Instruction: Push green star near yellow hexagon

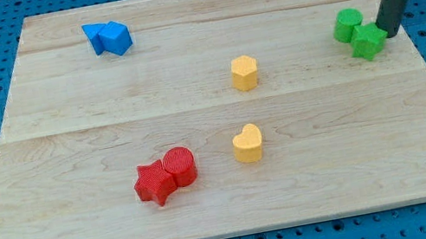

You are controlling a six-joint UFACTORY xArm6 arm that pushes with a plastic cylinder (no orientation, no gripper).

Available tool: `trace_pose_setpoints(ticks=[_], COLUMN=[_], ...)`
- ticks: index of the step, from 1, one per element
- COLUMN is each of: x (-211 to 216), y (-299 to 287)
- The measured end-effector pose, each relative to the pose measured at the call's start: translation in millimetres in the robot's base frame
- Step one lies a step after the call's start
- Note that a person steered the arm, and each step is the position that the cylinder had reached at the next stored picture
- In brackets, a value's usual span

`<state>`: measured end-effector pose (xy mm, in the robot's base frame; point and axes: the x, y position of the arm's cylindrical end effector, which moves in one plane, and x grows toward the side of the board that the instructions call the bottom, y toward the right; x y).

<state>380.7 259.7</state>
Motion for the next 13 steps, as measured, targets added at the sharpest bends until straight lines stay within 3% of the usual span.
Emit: trace_pose_setpoints(ticks=[7,13], x=[26.6,33.0], y=[-83.8,-113.2])
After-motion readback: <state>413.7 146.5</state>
